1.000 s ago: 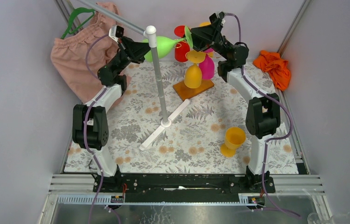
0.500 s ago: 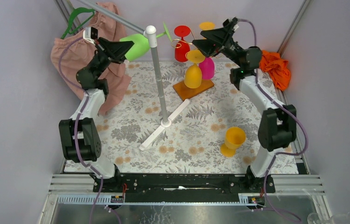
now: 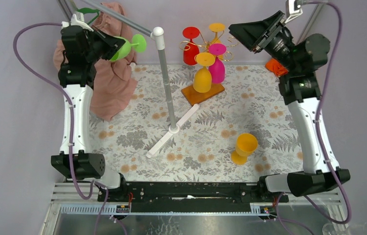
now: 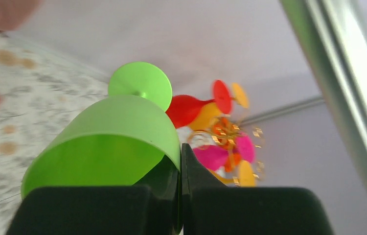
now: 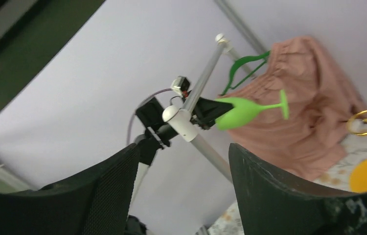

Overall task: Take the wine glass off the wine glass rack
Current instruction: Place the wine glass at the center of the board.

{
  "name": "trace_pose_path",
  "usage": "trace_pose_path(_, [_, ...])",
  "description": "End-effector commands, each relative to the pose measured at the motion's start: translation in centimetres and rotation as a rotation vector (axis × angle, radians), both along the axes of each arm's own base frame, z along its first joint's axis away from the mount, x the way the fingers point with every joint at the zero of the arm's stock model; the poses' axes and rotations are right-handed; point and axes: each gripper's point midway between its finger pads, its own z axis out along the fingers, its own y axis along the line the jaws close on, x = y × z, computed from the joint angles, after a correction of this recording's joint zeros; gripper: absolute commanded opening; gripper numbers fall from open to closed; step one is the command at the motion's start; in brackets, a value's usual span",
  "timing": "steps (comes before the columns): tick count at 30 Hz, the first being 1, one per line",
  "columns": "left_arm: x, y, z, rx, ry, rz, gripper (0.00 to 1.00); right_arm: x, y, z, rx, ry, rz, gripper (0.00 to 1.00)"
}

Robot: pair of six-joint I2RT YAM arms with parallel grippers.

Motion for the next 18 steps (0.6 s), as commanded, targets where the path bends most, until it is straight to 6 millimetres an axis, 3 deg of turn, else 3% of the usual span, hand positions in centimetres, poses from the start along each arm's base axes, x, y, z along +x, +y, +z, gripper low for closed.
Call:
trace_pose_path(1, [-1.1, 2.2, -8.3, 0.334, 0.340, 0.077, 0.00, 1.5, -2.0, -3.1, -0.277, 0.035, -0.236, 0.78])
trace_pose_path(2, [-1.0, 2.6, -8.8, 0.380, 0.373, 0.092, 0.00, 1.8, -2.5, -3.4, -0.311, 0.044, -0.269, 0.80])
trace_pose_path(6, [-0.3, 0.3, -11.2, 0.541, 0.485, 0.008, 0.00, 3.4, -3.4, -5.9, -0.429, 0.101, -0.331, 0.82])
trace_pose_path(11, [-0.2, -1.5, -16.7, 0.692, 0.648, -0.088, 0.00, 5.0, -3.3, -8.9, -0.456, 0.142, -0.327, 0.89])
trace_pose_path(13, [-0.3, -1.6, -18.6, 0.728, 0.702, -0.098, 0.00, 5.6, -3.6, -9.7, -0.467, 0.169, -0.339, 0.94])
trace_pose_path(18, [-0.7, -1.3, -22.0, 0.754, 0.788, -0.113, 0.00, 6.3, -3.6, -10.6, -0.480, 0.178, -0.318, 0.93])
